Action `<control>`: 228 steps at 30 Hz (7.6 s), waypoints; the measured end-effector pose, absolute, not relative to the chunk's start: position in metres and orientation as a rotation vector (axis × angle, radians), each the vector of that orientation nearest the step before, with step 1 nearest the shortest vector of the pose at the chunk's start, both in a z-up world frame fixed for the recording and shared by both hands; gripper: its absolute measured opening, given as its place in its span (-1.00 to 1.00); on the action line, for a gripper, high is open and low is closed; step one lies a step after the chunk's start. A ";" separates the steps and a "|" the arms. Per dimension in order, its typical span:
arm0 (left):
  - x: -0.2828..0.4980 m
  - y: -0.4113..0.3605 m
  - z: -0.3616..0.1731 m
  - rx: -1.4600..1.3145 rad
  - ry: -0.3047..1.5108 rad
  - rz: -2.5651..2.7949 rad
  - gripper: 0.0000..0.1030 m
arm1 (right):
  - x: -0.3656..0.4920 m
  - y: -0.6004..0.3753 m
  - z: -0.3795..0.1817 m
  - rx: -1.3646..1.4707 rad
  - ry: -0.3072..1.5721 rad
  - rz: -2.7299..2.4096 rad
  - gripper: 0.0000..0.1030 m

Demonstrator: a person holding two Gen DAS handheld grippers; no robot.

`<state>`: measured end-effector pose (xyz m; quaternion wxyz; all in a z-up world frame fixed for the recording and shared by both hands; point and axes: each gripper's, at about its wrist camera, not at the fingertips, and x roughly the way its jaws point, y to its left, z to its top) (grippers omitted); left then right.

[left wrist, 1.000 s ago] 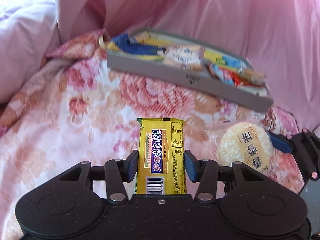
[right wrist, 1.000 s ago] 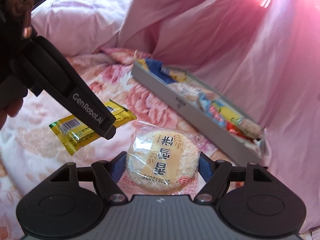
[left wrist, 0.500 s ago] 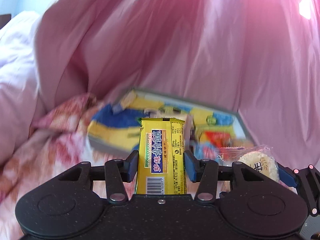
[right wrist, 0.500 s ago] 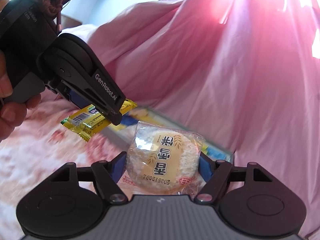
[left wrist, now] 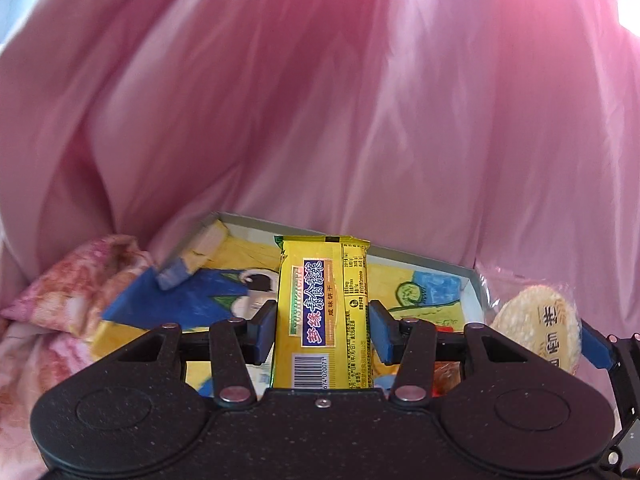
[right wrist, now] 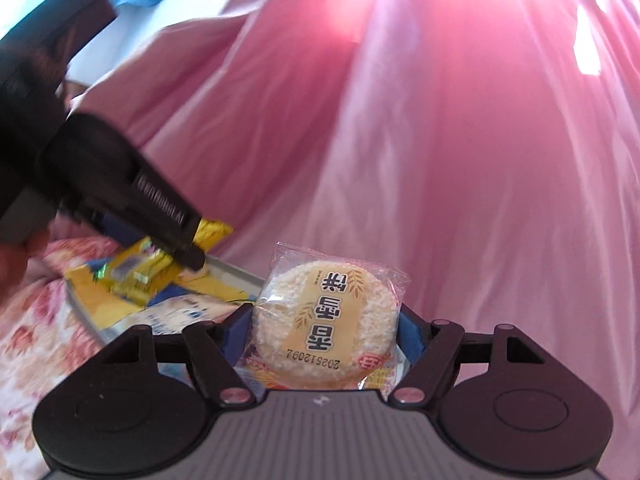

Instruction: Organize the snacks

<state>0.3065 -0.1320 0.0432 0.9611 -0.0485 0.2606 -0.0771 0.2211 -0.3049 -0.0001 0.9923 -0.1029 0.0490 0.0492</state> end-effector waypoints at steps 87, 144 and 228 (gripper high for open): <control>0.183 -0.081 0.074 -0.116 0.297 -0.019 0.98 | 0.155 -0.309 0.052 0.075 0.072 0.104 1.00; 0.030 -0.008 -0.008 -0.077 0.517 0.023 0.98 | 0.013 -0.256 -0.001 0.030 0.297 0.006 1.00; 0.038 -0.021 -0.016 0.005 0.576 0.023 0.95 | 0.017 -0.252 -0.029 0.031 0.331 0.001 1.00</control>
